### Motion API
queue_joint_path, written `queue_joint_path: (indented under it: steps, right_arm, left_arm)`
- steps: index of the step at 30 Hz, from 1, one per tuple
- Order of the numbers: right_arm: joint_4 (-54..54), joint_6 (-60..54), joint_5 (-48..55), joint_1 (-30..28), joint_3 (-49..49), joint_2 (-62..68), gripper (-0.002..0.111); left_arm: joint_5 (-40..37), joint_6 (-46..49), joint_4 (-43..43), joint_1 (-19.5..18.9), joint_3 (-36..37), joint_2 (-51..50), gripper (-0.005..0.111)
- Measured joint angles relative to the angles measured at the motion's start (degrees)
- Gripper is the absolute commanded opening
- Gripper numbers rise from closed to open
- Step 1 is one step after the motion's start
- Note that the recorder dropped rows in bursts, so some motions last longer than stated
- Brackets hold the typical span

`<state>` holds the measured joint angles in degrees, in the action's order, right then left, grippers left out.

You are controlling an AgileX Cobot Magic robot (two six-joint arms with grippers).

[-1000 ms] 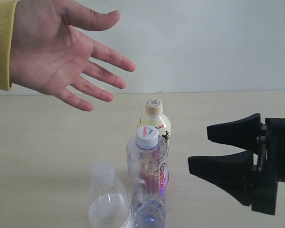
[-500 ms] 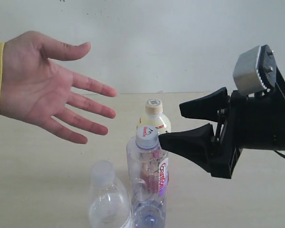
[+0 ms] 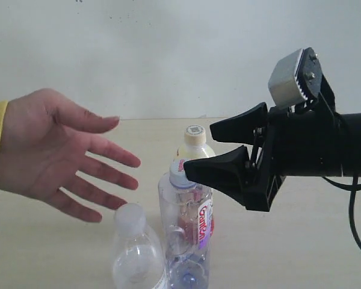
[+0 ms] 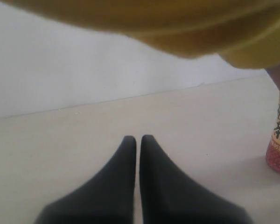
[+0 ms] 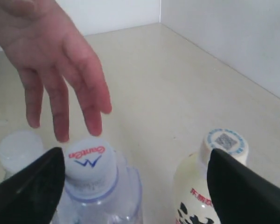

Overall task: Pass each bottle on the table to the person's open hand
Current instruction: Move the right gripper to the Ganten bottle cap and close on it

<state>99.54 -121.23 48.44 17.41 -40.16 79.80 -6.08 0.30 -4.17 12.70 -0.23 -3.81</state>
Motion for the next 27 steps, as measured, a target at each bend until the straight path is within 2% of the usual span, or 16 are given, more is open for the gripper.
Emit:
queue_joint_path:
  steps: [10, 15, 18, 23, 25, 27]
  right_arm:
    - [-0.9, 0.0, 4.3, 1.7, -0.3, 0.3, 0.078]
    - [-1.4, 0.0, 2.0, 3.3, -0.3, 0.9, 0.078]
    - [-1.5, 0.0, 1.9, 3.6, -0.3, 1.8, 0.070]
    - [-1.7, 0.0, 1.0, 3.7, -0.3, 2.0, 0.048]
    - [-1.8, 0.0, 0.9, 3.7, -0.3, 2.0, 0.045]
    - [-1.8, 0.0, 0.9, 3.7, -0.3, 2.0, 0.047]
  left_arm:
    - [0.0, 0.0, 0.0, 0.0, 0.0, 0.0, 0.004]
    - [0.0, 0.0, 0.0, 0.0, 0.0, 0.0, 0.004]
    - [0.0, 0.0, 0.0, 0.0, 0.0, 0.0, 0.004]
    - [0.0, 0.0, 0.0, 0.0, 0.0, 0.0, 0.004]
    - [0.0, 0.0, 0.0, 0.0, 0.0, 0.0, 0.004]
    - [0.0, 0.0, 0.0, 0.0, 0.0, 0.0, 0.004]
